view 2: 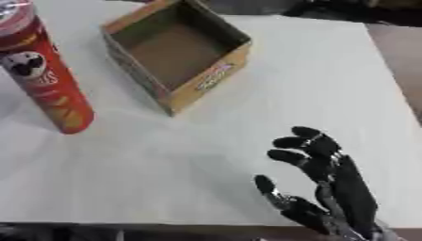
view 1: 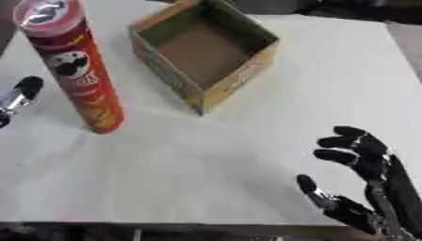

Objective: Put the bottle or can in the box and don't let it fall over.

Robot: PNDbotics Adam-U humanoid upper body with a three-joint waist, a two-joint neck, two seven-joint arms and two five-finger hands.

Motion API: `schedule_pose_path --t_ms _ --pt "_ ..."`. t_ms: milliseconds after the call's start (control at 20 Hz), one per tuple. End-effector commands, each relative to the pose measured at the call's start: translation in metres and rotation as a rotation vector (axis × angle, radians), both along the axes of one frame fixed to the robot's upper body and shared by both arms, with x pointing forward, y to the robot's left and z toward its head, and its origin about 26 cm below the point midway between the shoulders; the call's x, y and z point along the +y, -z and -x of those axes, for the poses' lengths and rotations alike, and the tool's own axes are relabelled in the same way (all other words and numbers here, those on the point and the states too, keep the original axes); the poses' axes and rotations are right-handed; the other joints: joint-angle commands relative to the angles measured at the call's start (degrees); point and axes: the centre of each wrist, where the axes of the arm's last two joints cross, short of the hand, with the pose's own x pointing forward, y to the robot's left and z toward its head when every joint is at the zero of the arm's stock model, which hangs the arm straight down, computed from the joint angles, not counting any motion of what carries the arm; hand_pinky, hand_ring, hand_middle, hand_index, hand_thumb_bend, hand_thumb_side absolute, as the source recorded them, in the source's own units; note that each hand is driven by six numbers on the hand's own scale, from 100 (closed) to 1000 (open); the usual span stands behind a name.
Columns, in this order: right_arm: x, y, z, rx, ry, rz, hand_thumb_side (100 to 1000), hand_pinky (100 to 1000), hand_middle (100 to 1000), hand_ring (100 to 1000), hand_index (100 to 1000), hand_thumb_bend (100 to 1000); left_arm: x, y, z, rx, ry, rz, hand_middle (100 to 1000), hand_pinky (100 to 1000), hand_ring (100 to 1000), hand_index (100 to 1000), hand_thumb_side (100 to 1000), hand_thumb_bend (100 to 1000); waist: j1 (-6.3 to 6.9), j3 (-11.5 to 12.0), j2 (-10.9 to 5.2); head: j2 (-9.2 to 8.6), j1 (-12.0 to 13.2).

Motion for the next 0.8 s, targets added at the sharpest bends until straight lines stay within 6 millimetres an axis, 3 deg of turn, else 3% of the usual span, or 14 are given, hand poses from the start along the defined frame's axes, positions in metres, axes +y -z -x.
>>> schedule_pose_path --t_ms 50,800 --pt "-0.004 -0.008 0.000 -0.016 0.017 0.002 111 753 661 617 713 368 -0.003 -0.010 0.001 -0.008 0.003 -0.007 982 1000 1000 958 424 566 0.25 -0.1 -0.64 -0.95 0.4" --pt "-0.005 -0.008 -0.001 -0.002 0.111 0.030 137 745 647 612 708 380 -0.006 0.002 -0.017 0.070 0.046 -0.030 998 1000 1000 954 498 537 0.45 -1.1 -0.13 -1.97 1.1"
